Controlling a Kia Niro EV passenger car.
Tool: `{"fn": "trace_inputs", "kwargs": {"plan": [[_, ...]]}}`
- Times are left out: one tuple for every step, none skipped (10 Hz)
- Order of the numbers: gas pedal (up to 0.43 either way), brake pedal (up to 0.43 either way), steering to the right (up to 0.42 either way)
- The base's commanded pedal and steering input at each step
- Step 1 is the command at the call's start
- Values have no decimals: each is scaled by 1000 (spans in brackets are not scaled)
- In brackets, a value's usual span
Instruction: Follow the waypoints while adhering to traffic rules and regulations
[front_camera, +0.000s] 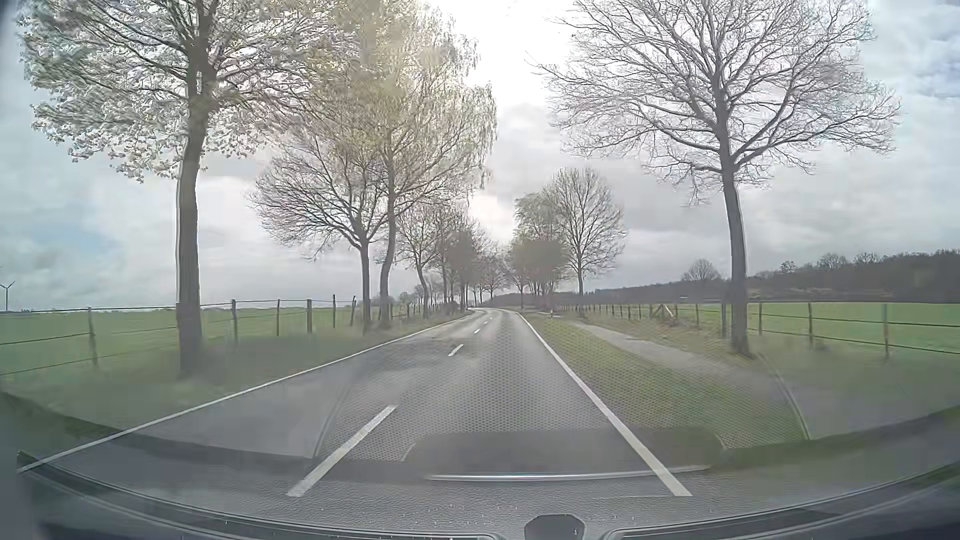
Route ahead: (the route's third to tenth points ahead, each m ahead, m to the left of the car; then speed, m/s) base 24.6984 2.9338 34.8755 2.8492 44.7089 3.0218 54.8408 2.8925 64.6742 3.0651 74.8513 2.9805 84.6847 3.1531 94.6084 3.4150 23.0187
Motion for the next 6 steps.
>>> {"fn": "trace_inputs", "kwargs": {"plan": [[150, 0, -2], [150, 0, -2], [150, 0, -2], [150, 0, -2], [150, 0, -2], [150, 0, -1]]}}
